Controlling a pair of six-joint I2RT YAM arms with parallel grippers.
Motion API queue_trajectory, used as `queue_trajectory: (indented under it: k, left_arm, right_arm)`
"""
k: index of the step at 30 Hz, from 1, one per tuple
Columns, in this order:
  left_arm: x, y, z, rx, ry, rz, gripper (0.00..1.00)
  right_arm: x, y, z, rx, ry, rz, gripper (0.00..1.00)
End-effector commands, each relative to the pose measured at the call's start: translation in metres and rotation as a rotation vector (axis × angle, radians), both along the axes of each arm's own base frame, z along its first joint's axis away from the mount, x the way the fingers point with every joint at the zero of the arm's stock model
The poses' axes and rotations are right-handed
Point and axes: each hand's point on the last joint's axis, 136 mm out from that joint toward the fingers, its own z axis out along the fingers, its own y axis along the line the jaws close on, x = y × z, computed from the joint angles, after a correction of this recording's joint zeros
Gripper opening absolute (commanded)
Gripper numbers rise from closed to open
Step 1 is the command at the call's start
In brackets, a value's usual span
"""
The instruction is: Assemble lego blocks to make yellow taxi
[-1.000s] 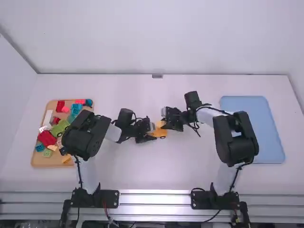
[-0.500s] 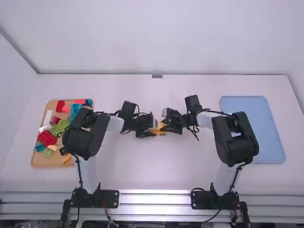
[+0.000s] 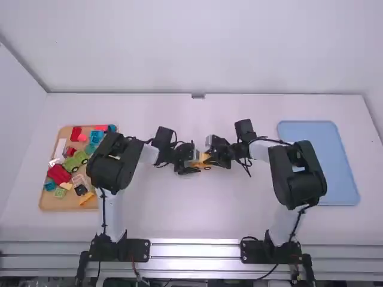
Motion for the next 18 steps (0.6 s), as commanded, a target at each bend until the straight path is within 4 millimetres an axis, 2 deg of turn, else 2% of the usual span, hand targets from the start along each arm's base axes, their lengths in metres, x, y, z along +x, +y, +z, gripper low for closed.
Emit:
queue_trajectory:
  k: [1, 4, 9, 11, 13, 14, 18]
  left_arm:
    - [-0.004, -0.001, -0.001, -0.035, 0.066, 0.007, 0.72]
    - [-0.004, -0.001, -0.002, -0.033, 0.072, 0.013, 0.71]
    - [-0.008, 0.000, -0.005, -0.026, 0.098, 0.010, 0.65]
    - [-0.009, 0.000, -0.005, -0.023, 0.105, 0.011, 0.65]
    - [-0.011, 0.000, -0.006, -0.021, 0.113, 0.011, 0.68]
    - [-0.011, 0.001, -0.007, -0.019, 0.119, 0.011, 0.74]
    - [-0.017, 0.000, -0.009, -0.011, 0.146, 0.006, 0.79]
  right_arm:
    - [0.002, -0.008, 0.003, 0.005, 0.005, -0.022, 0.06]
    - [-0.001, -0.012, 0.000, -0.012, -0.001, -0.010, 0.06]
    - [-0.004, -0.012, -0.020, -0.081, -0.002, 0.003, 0.03]
    - [-0.001, -0.012, -0.022, -0.081, -0.016, 0.004, 0.03]
    - [-0.001, -0.012, -0.022, -0.082, -0.046, 0.024, 0.03]
    - [-0.001, -0.013, -0.022, -0.084, -0.061, 0.035, 0.02]
    - [0.005, -0.020, -0.025, -0.109, -0.097, 0.032, 0.01]
